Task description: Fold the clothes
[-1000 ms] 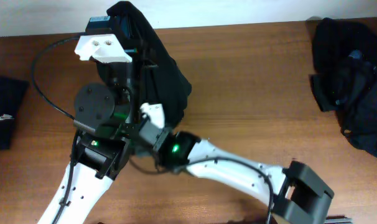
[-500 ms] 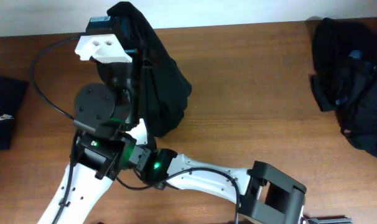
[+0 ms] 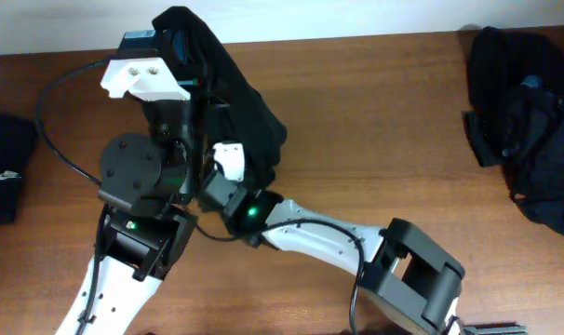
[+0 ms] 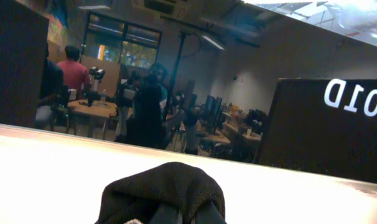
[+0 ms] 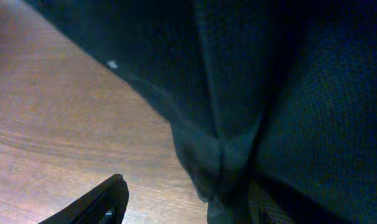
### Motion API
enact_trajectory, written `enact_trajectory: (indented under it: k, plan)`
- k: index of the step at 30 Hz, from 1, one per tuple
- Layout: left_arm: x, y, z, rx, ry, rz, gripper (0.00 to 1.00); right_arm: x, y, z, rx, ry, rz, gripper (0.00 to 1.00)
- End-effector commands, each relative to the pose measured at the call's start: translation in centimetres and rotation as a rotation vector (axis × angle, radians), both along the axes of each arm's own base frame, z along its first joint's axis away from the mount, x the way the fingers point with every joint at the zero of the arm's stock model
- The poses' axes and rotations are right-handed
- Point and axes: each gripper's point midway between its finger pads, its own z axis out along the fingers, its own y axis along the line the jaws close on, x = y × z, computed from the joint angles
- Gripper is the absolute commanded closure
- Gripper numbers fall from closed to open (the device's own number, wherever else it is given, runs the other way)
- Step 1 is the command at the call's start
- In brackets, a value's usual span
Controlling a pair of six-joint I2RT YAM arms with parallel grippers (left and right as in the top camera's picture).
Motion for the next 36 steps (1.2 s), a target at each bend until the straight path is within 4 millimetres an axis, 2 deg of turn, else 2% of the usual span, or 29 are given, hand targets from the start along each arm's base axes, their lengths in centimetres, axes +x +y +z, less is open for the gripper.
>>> enact_trajectory:
  k: [1, 9, 14, 29, 31, 36]
  plan:
    - [-1.6, 0.6, 2.8, -0.018, -0.067, -0.004, 1.0, -0.1, 0.3, -0.7, 0.0, 0.016, 0.02, 0.33]
    - [-1.7, 0.7, 2.9, -0.018, -0.068, -0.005, 1.0, 0.0, 0.4, -0.6, 0.004, 0.012, 0.019, 0.33]
    - [-1.9, 0.8, 3.0, -0.02, -0.072, -0.005, 0.99, 0.3, 0.3, -0.5, 0.008, 0.009, 0.014, 0.44]
    - [-2.1, 0.9, 3.0, -0.018, -0.067, -0.005, 0.99, 1.4, -1.2, 0.0, -0.036, -0.055, -0.063, 0.44]
    - [-2.1, 0.9, 3.0, -0.015, -0.063, -0.005, 1.0, 1.5, -1.2, 0.1, -0.036, -0.058, -0.066, 0.5]
    - [-2.1, 0.9, 2.9, -0.015, -0.062, -0.005, 0.99, 1.6, -1.5, 0.2, -0.045, -0.068, -0.079, 0.77]
